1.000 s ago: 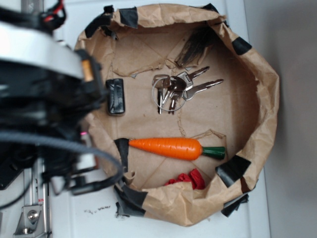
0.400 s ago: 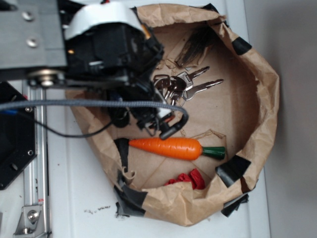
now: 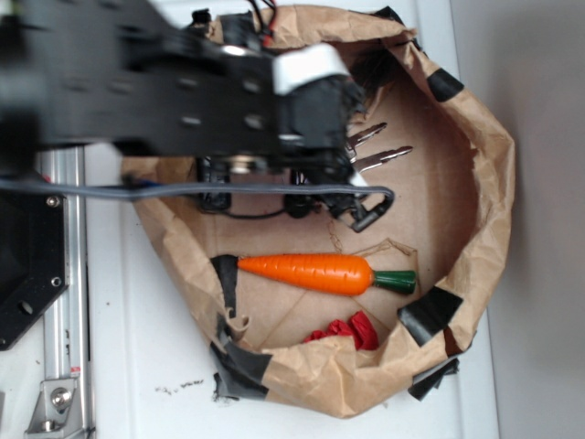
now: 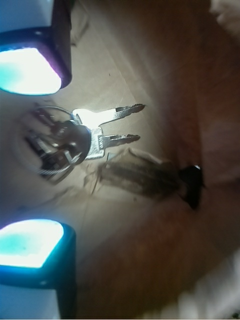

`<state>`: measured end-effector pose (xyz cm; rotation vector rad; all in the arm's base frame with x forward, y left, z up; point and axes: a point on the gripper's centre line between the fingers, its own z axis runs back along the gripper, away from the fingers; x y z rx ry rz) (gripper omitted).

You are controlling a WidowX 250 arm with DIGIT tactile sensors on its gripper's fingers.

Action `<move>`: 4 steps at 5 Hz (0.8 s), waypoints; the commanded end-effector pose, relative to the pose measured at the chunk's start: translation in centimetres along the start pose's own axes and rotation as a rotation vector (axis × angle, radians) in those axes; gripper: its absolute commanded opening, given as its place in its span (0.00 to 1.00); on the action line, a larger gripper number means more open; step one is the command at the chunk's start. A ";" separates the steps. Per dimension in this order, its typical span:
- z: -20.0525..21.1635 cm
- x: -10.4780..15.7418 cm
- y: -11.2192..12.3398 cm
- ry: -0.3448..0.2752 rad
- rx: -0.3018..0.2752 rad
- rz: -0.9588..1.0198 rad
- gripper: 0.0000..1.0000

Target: Grab the wood chip.

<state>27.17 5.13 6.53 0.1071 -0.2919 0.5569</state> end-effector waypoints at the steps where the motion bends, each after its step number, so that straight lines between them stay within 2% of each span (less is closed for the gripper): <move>1: -0.5 3.3 3.4 -0.031 -0.021 0.117 1.00; 2: -0.2 3.6 4.9 -0.020 -0.033 0.130 1.00; 4: -1.3 5.9 3.0 -0.001 -0.073 0.130 1.00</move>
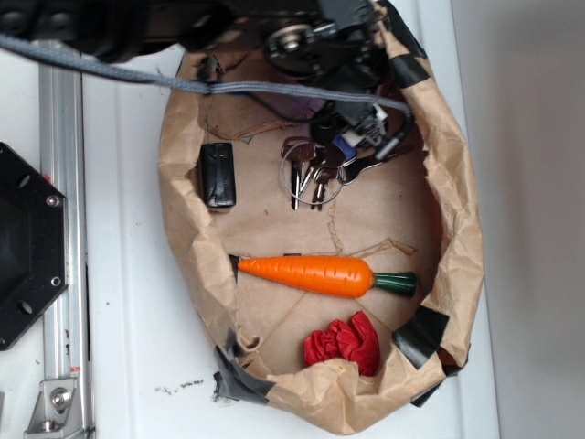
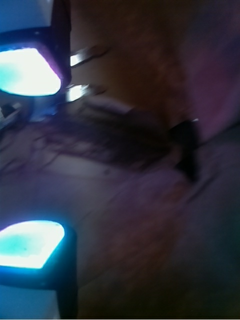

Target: Grab the wood chip.

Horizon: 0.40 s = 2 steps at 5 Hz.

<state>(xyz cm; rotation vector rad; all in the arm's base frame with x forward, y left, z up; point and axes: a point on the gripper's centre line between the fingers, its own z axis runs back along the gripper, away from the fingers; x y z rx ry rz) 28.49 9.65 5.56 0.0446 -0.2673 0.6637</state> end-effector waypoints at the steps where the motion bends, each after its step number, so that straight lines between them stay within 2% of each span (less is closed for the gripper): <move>1: 1.1 2.7 -0.1 -0.041 -0.046 0.025 1.00; 2: -0.1 2.5 -0.2 -0.040 -0.017 0.019 1.00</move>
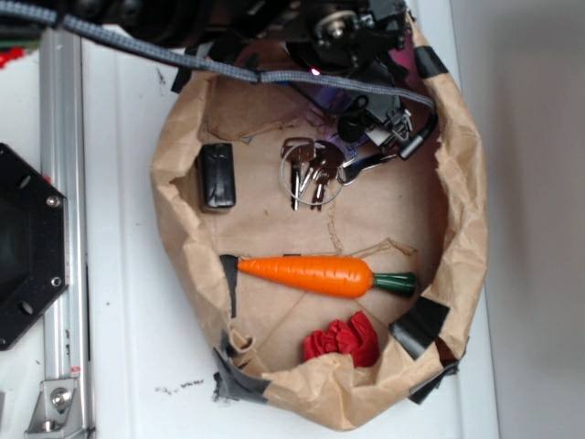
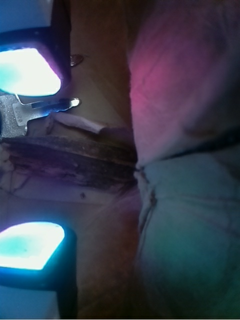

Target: Grab the wood chip.

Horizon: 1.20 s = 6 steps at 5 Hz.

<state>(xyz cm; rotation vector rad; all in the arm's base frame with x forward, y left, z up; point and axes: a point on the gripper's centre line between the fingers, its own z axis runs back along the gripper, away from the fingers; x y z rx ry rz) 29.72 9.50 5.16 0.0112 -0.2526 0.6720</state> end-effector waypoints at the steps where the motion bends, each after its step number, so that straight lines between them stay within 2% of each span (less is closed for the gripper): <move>1: -3.9 2.7 -2.3 -0.043 0.015 -0.023 1.00; 2: -4.8 1.1 -3.5 -0.032 0.012 -0.042 1.00; 3: -5.3 0.0 -4.0 -0.019 -0.001 -0.019 0.00; 4: -4.7 -0.7 -4.2 -0.039 0.000 -0.034 0.00; 6: -4.2 -1.1 -4.4 -0.032 -0.018 -0.057 0.00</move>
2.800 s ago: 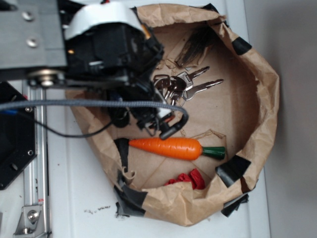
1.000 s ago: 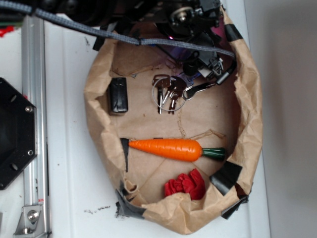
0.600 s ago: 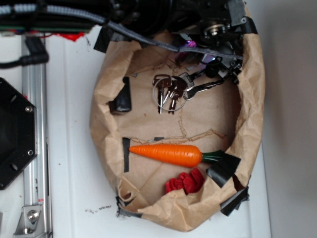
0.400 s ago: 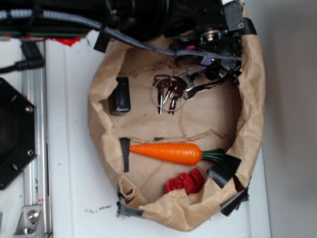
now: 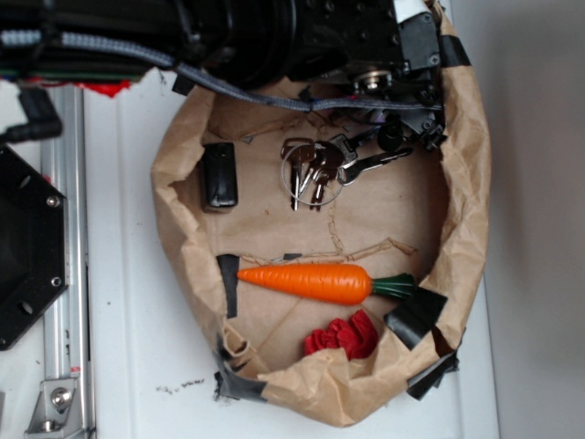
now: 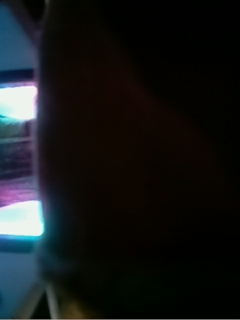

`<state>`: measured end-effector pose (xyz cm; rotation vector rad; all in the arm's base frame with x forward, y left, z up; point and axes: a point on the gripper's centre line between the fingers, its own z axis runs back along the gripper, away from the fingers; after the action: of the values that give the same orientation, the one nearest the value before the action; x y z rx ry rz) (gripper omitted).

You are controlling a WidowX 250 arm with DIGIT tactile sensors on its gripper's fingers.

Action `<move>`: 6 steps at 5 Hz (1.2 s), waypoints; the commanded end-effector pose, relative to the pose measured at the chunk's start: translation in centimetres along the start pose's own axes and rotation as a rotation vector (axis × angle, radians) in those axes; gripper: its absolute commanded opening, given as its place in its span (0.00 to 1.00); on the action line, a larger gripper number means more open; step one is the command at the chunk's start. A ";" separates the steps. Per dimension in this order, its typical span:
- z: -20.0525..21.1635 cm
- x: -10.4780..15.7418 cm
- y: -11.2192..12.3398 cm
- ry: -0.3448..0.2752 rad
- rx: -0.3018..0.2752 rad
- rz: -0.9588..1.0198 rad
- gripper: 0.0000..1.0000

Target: Grab the wood chip.

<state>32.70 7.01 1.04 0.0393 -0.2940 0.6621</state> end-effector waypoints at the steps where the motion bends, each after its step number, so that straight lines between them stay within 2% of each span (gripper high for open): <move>1: 1.2 -1.6 -1.5 0.022 -0.034 -0.088 0.00; 2: 4.9 -3.9 -1.8 0.045 0.018 -0.192 0.00; 3: 7.9 -5.3 -2.0 0.038 0.013 -0.264 0.00; 4: 12.2 -6.1 -2.7 0.065 -0.063 -0.428 0.00; 5: 13.7 -6.1 -3.6 0.112 -0.087 -0.494 0.00; 6: 14.7 -7.1 -4.2 0.099 -0.075 -0.580 0.00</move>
<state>25.65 -3.04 11.33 0.0307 -0.1288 0.0860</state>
